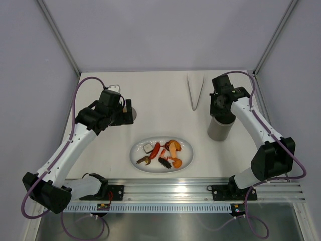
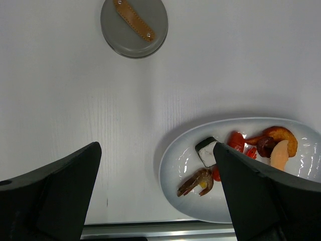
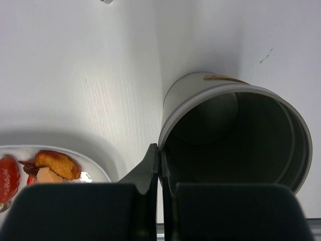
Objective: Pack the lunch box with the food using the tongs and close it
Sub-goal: Pick up the packing box from the center of the board, then place the packing box at the center of the board.
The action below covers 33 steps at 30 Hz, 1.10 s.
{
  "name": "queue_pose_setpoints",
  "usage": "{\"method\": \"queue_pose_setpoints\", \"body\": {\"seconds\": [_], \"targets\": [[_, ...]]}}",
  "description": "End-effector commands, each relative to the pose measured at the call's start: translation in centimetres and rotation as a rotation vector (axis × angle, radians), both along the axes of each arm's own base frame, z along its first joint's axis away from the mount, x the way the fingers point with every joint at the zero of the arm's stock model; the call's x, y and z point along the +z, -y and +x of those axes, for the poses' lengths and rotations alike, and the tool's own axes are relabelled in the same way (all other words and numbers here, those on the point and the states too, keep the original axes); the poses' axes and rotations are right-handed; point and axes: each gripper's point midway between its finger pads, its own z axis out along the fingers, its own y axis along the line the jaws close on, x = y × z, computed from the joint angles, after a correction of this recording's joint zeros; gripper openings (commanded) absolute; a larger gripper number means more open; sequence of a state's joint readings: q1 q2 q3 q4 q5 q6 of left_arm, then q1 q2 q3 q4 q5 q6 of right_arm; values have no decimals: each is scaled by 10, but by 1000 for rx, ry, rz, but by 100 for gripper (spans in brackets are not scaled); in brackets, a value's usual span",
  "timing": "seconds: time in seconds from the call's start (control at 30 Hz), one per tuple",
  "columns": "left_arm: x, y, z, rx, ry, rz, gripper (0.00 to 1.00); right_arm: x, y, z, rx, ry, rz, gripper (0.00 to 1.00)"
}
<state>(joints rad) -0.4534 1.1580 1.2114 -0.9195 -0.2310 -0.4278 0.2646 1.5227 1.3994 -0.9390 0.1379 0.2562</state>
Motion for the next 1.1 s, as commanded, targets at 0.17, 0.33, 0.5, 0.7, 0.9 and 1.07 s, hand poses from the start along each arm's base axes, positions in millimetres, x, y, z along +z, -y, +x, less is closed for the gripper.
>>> {"method": "queue_pose_setpoints", "body": {"seconds": [0.17, 0.33, 0.5, 0.7, 0.9, 1.07], "targets": [[13, 7, 6, 2, 47, -52, 99, 6, -28, -20, 51, 53, 53, 0], [12, 9, 6, -4, 43, -58, 99, 9, -37, -23, 78, 46, 73, 0], [12, 9, 6, -1, 42, -61, 99, 5, -49, -28, 101, 35, 87, 0], [10, 10, 6, -3, 33, -62, 99, 2, -58, -30, 116, 36, 92, 0], [9, 11, 6, -7, 30, -60, 99, 1, -65, -31, 132, 29, 100, 18], [7, 12, 7, -9, 23, -60, 99, 3, -70, -31, 143, 29, 101, 36]]}}
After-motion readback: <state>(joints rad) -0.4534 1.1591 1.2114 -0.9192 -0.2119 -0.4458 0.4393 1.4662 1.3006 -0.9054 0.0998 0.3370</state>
